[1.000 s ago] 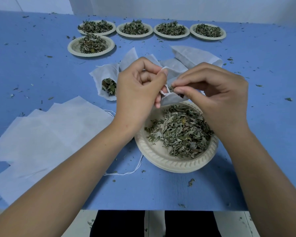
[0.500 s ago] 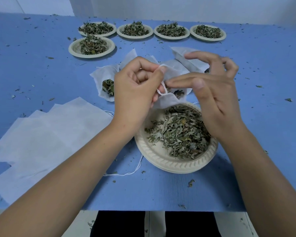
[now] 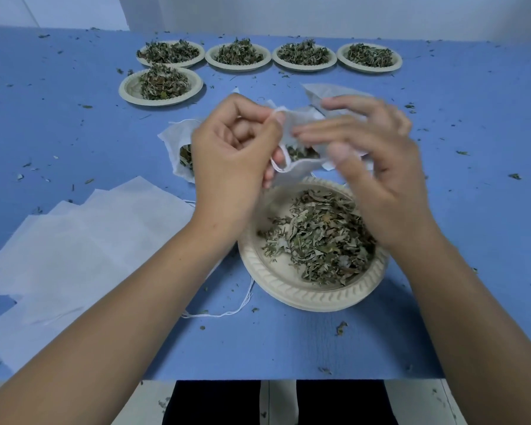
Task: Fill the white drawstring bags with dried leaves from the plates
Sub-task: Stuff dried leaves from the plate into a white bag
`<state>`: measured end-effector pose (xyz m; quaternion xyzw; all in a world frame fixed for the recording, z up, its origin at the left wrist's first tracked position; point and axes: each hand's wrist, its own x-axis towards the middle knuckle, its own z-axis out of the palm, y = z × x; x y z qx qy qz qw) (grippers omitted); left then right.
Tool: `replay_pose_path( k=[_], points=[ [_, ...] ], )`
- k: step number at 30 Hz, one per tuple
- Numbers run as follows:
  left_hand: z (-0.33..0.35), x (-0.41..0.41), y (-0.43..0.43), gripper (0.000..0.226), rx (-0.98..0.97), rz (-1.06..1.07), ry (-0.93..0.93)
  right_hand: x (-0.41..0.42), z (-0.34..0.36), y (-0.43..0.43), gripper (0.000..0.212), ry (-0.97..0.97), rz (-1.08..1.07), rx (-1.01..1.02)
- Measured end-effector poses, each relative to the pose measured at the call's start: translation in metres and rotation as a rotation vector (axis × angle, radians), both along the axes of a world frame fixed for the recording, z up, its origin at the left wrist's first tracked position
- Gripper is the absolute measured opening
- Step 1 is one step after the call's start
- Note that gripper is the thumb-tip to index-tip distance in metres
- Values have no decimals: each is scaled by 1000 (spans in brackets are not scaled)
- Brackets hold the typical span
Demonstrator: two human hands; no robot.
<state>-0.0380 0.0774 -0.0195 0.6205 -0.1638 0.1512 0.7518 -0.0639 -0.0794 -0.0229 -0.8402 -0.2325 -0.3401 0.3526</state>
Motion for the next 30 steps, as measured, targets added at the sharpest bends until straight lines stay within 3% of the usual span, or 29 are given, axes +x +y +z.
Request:
replay_pose_path(
  k=[3, 4, 6, 8, 13, 17, 20, 24, 30],
  points=[
    [1, 5, 3, 23, -60, 98, 7, -3, 3, -8, 51, 90, -48, 346],
    [1, 5, 3, 23, -63, 119, 6, -3, 4, -9, 58, 243, -26, 324],
    [0, 5, 1, 23, -55, 142, 4, -3, 0, -7, 64, 614, 52, 90],
    [0, 5, 1, 23, -48, 148, 6, -3, -4, -2, 57, 795, 162, -85],
    [0, 6, 1, 24, -43, 148, 11, 0, 0, -2, 12, 749, 315, -67],
    [-1, 6, 1, 24, -34, 111, 18, -1, -3, 3, 55, 768, 326, -358],
    [-2, 6, 0, 25, -26, 96, 20, -1, -6, 11, 48, 726, 293, -423],
    [-2, 6, 0, 25, -31, 102, 27, 0, 1, 3, 24, 679, 299, -290],
    [-1, 5, 1, 25, -30, 115, 28, 0, 9, -12, 22, 734, 339, -33]
  ],
)
